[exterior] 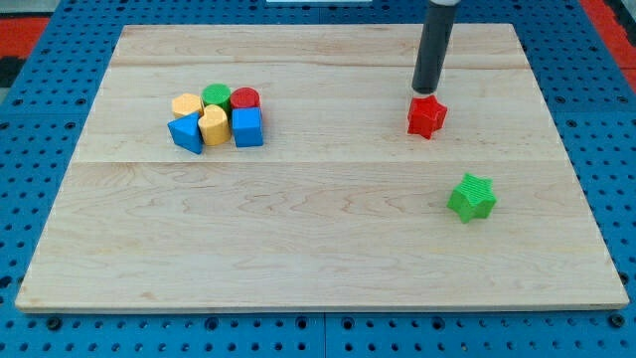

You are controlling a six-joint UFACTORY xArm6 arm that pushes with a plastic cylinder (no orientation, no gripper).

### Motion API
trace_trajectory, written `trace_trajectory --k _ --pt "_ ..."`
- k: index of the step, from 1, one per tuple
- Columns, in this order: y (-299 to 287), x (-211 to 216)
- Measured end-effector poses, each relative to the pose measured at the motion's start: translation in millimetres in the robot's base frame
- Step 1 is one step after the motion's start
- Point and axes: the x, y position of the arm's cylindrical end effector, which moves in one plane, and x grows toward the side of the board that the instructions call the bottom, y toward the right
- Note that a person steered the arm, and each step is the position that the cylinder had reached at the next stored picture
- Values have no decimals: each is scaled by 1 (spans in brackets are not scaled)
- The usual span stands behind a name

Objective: Slide red star to the group of blocks

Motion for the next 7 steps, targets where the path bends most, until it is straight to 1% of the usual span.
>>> trace_trajectory --k 1,2,4,5,6,7 --pt "24 11" --pt "17 24" --pt "-49 35" --pt "-72 53" --pt "-71 81" --pt "-54 96"
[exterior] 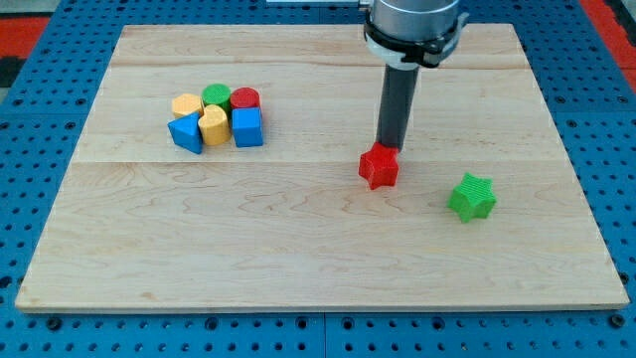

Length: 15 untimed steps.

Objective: Slide red star to the group of blocks

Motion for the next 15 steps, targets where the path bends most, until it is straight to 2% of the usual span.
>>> trace_trajectory --k 1,3,4,5,7,8,10,11,13,15 --pt "10 15" --pt "7 77" --pt "-23 89" --pt "-50 70" --pt "-36 11" --pt "-55 12" --pt "-63 46" --pt "-87 48" --pt "-125 26" --pt "-139 20"
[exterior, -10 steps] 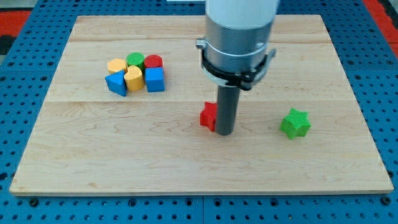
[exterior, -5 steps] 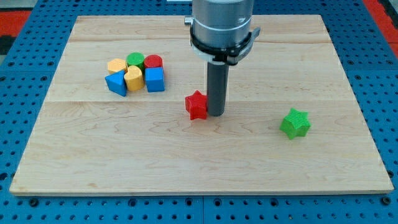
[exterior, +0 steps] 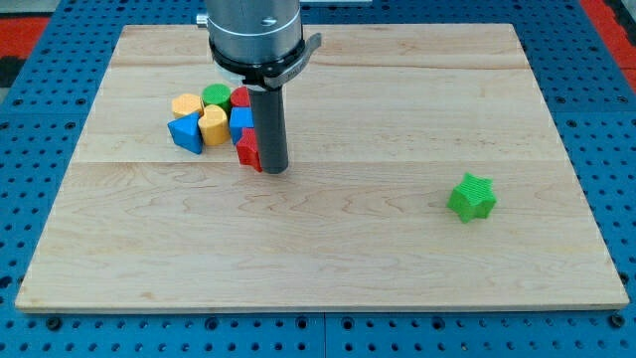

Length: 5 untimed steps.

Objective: Slide red star to the group of blocks

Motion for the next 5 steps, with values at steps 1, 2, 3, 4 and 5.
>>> trace_trajectory --k 1,2,3,4,5 --pt "-6 -1" --pt "-16 -5" --pt "-25 -6" --pt "-36 -5" --pt "43 -4"
